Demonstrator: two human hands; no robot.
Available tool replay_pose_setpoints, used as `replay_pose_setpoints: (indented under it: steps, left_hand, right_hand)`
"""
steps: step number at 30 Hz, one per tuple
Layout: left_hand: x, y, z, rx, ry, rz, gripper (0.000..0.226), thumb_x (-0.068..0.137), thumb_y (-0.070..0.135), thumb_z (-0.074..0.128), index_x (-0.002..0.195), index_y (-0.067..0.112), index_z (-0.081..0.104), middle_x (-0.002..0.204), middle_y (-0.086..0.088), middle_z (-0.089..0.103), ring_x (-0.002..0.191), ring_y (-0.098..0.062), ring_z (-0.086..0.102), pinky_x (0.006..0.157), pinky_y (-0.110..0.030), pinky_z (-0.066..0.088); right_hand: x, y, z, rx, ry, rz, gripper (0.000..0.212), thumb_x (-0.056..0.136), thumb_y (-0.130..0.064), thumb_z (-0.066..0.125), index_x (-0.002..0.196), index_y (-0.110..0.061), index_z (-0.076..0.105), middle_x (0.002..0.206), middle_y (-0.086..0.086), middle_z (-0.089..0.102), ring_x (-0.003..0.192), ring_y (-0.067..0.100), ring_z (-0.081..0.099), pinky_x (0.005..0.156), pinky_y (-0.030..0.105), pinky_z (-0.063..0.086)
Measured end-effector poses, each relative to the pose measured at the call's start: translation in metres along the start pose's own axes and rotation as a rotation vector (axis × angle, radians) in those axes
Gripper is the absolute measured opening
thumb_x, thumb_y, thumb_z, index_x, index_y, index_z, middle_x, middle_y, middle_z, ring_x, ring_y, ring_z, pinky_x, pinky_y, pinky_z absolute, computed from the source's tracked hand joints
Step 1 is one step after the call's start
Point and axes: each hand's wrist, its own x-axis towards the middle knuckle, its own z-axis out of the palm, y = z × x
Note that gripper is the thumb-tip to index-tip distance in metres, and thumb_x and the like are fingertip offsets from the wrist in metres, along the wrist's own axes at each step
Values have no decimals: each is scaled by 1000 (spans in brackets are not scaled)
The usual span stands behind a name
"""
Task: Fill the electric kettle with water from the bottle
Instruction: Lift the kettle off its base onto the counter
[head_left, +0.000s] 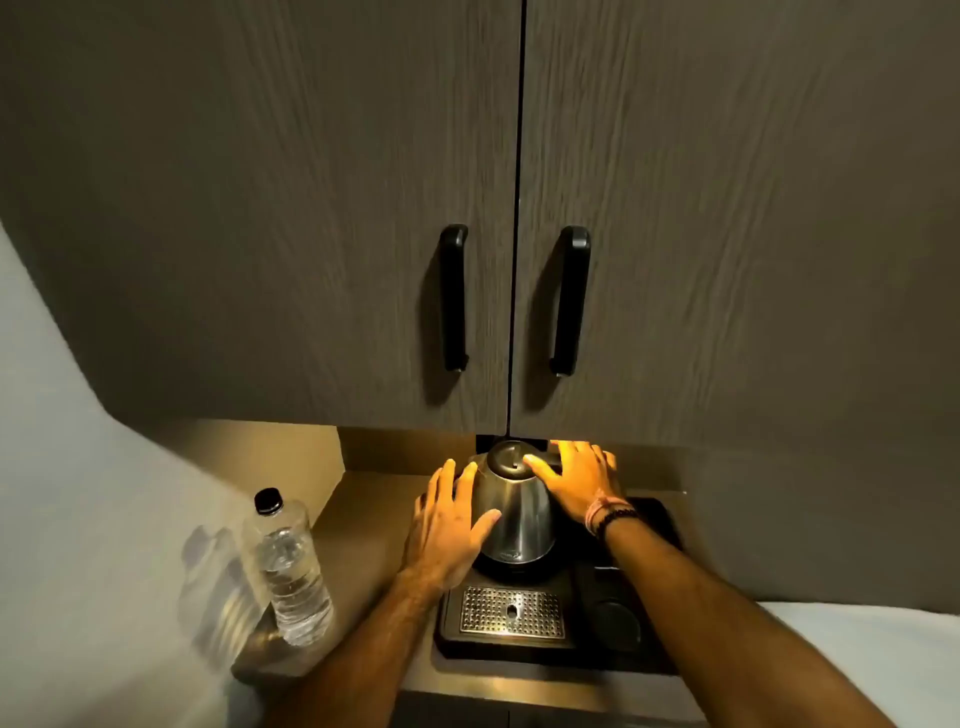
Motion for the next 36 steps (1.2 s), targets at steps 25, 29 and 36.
replay_pose_setpoints:
  steps: [25,29,36]
  left_hand:
    - [-1,-38,-7,27,-23,21,74,94,63,41,155,24,23,163,-9,22,150,-24,16,116,-49,29]
    - [-3,-40,-4,47,-6,36,74,94,64,40,155,25,23,163,-9,22,150,-23,16,116,-49,28]
    - [-15,-51,-3,84,18,14,74,93,65,38,154,26,23,163,-9,23,151,-24,16,116,-47,29]
  right_hand:
    - [50,7,16,383,-205,407,59,105,-47,27,129,-10,66,140,20,61,139,40,46,122,55,2]
    - [49,18,24,676,-150,392,51,101,-48,40,108,-9,72,132,23,67,136,44,51,125,63,11]
    - [49,17,34,925,-46,419,44,97,-37,56,110,2,72,125,25,69,125,43,60,116,62,37]
